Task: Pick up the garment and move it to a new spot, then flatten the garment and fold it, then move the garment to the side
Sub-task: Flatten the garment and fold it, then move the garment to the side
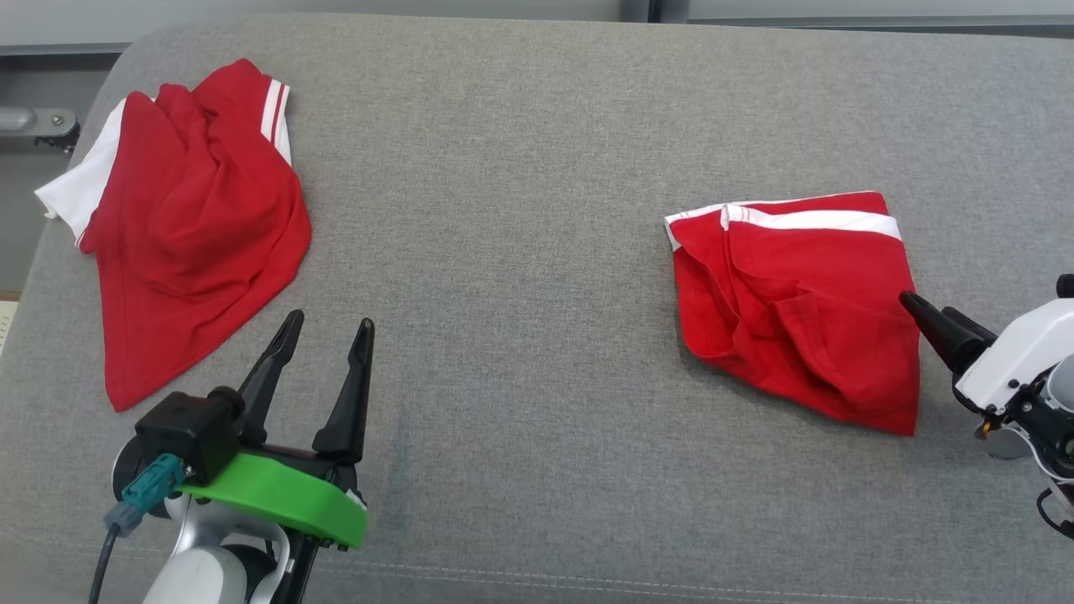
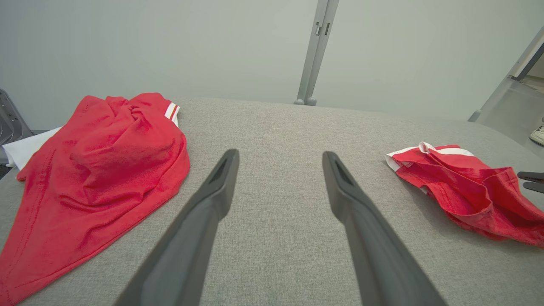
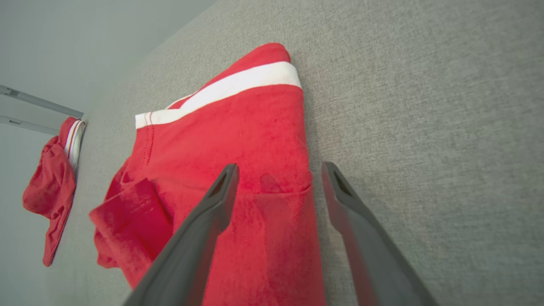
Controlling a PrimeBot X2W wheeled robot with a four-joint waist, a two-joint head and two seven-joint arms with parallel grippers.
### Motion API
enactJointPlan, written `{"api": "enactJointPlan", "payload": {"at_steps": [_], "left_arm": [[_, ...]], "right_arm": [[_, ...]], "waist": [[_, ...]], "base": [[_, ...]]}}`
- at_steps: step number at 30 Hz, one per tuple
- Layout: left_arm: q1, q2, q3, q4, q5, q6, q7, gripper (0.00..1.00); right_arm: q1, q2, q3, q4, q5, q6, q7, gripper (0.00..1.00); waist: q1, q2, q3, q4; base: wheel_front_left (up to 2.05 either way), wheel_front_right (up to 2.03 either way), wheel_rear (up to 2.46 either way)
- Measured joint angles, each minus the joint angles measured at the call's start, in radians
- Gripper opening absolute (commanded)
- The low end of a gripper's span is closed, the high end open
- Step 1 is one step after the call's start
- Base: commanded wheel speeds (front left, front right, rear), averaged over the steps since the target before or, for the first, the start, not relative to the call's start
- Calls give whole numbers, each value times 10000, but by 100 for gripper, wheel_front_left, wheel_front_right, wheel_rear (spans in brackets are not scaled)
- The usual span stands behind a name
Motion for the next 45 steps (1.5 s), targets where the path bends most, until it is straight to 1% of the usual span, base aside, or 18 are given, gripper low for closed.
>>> {"api": "enactJointPlan", "payload": {"at_steps": [5,11,18,23,24,25,26,27,32,40,45], "left_arm": [[-2,27,-35,-75,17,0,17,100],[-2,73,-33,-245,19,31,58,100],[-20,67,-161,-297,29,29,134,100],[-30,69,-207,-316,35,29,148,100],[-30,67,-213,-313,38,29,148,100],[-30,69,-215,-320,48,29,174,100],[-30,71,-209,-337,48,29,221,100],[-30,69,-203,-337,50,31,219,100],[-33,59,-221,-330,50,33,219,100],[-33,-35,-205,-161,48,35,125,100],[-24,-61,-81,-146,29,81,113,100]], "right_arm": [[143,-21,-155,305,153,-6,-31,100],[180,-209,-439,591,345,-8,-23,100],[161,171,-654,859,1091,4,196,100],[-14,230,-861,1133,1258,4,194,100],[-58,255,-918,1212,1317,4,194,71],[-94,267,-955,1250,1342,4,194,25],[-155,278,-982,1269,1377,6,194,0],[-231,297,-1011,1289,1409,29,198,0],[-475,293,-890,1204,1467,393,466,0],[-963,-123,-602,629,1141,980,786,0],[-1074,-353,-257,4,746,1156,1081,0]], "waist": [[0,0,78,141],[0,0,222,352],[0,0,390,620],[0,0,463,810],[0,0,474,846],[0,0,481,879],[0,0,497,903],[0,0,515,924],[0,0,550,994],[0,0,336,945],[0,0,204,804]], "base": [[0,0,0],[0,0,0],[0,0,0],[0,0,0],[0,0,0],[0,0,0],[0,0,0],[0,0,0],[0,0,0],[0,0,0],[0,0,0]]}}
